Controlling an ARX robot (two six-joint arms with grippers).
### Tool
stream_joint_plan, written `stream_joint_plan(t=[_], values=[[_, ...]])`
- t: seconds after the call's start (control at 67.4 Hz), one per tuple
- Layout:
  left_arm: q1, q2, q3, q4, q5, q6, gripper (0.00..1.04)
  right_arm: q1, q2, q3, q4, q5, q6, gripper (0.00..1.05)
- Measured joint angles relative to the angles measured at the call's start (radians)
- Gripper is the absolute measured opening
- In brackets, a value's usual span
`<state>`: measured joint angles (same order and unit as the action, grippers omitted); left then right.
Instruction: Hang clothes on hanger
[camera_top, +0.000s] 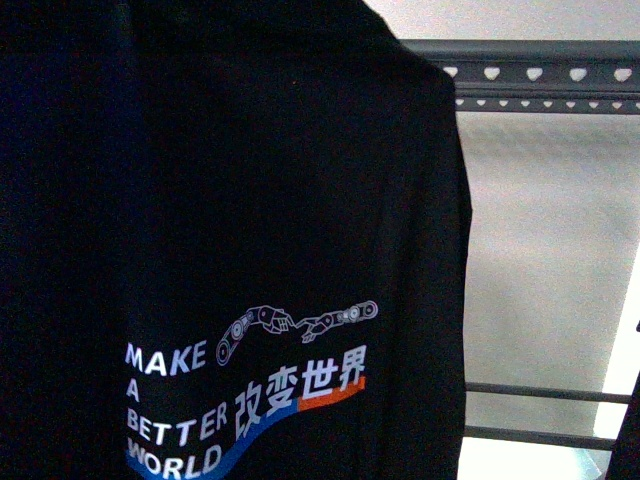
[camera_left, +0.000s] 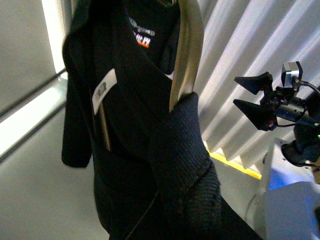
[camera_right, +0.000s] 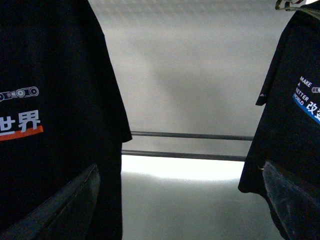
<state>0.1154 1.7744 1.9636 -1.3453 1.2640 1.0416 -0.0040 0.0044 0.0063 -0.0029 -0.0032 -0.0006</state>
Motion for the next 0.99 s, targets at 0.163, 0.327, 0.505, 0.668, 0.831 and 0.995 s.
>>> stream_joint_plan(t=[0.163, 0.327, 0.505, 0.668, 0.831, 0.995], values=[[0.003, -0.051, -0.102, 0.29, 0.104, -0.052, 0.05, 0.0, 0.0, 0.0, 0.0, 0.0, 0.0, 0.97], [0.003, -0.062, -0.068, 0.183, 0.111, -0.038, 0.05, 0.0, 0.0, 0.0, 0.0, 0.0, 0.0, 0.97], [0.0, -0.011, 0.0, 0.019, 0.094, 0.0, 0.05, 0.0, 0.0, 0.0, 0.0, 0.0, 0.0, 0.97], [0.0, 0.025, 0.005, -0.05, 0.018, -0.002, 0.05, 0.0, 0.0, 0.0, 0.0, 0.0, 0.0, 0.97], [0.0, 0.039, 0.004, -0.055, -0.061, -0.023, 0.05, 0.0, 0.0, 0.0, 0.0, 0.0, 0.0, 0.97], [-0.089, 0.089, 0.068, 0.143, 0.011, -0.033, 0.05, 0.0, 0.0, 0.0, 0.0, -0.002, 0.0, 0.97]])
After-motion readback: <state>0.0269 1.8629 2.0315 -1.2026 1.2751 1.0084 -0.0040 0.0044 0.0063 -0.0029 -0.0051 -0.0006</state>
